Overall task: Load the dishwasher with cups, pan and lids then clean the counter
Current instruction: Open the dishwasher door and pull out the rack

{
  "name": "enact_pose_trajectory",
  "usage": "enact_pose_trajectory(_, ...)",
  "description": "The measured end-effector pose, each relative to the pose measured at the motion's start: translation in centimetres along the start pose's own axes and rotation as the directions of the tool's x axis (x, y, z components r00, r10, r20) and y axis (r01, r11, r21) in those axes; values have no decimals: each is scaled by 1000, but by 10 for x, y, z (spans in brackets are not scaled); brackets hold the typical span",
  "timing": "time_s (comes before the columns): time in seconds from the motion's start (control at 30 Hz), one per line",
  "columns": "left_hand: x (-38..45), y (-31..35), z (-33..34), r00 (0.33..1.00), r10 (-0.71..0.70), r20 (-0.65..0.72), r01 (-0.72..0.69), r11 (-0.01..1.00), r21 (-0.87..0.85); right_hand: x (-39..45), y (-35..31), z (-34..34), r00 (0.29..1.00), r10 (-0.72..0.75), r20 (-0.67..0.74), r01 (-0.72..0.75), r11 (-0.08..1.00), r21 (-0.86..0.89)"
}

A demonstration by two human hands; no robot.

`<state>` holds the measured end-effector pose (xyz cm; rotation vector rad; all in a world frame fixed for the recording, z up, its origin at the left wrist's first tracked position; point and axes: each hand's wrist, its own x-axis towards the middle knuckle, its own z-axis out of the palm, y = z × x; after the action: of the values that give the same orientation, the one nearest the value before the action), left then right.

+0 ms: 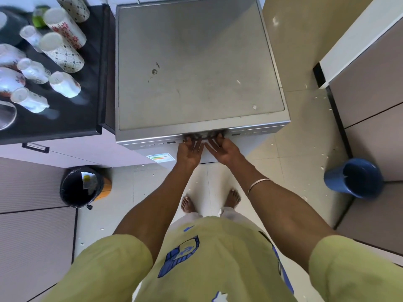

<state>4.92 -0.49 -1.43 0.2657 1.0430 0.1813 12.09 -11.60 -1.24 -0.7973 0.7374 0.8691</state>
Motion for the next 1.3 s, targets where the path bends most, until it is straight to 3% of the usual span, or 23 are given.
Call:
enact_pose_trajectory(0.17, 6, 4, -5, 997, -6, 81, 7, 1000, -9, 7, 7, 0, 999, 16, 50, -17, 1000, 13)
enact_pose_trajectory(0.5, 13, 10, -5, 991, -12, 130, 25, 995, -93, 3, 10, 12, 998, 52, -37, -52, 999, 0)
enact_pose_trajectory(1.07, 17, -4, -8, 993, 112, -37, -110, 993, 50, 5, 14, 13, 993, -4, -114, -11, 992, -125)
enact_pose_trajectory(1.2, 13, -17, -10, 962, 166, -216, -139, 981, 136, 5, 26, 17, 983, -23, -183, -12, 982, -191)
enact_pose_trajectory(1.3, 2, -28, -25, 949, 173, -264, -137, 979, 148, 3, 49, 15, 986, -59, -158, 47, 995, -85)
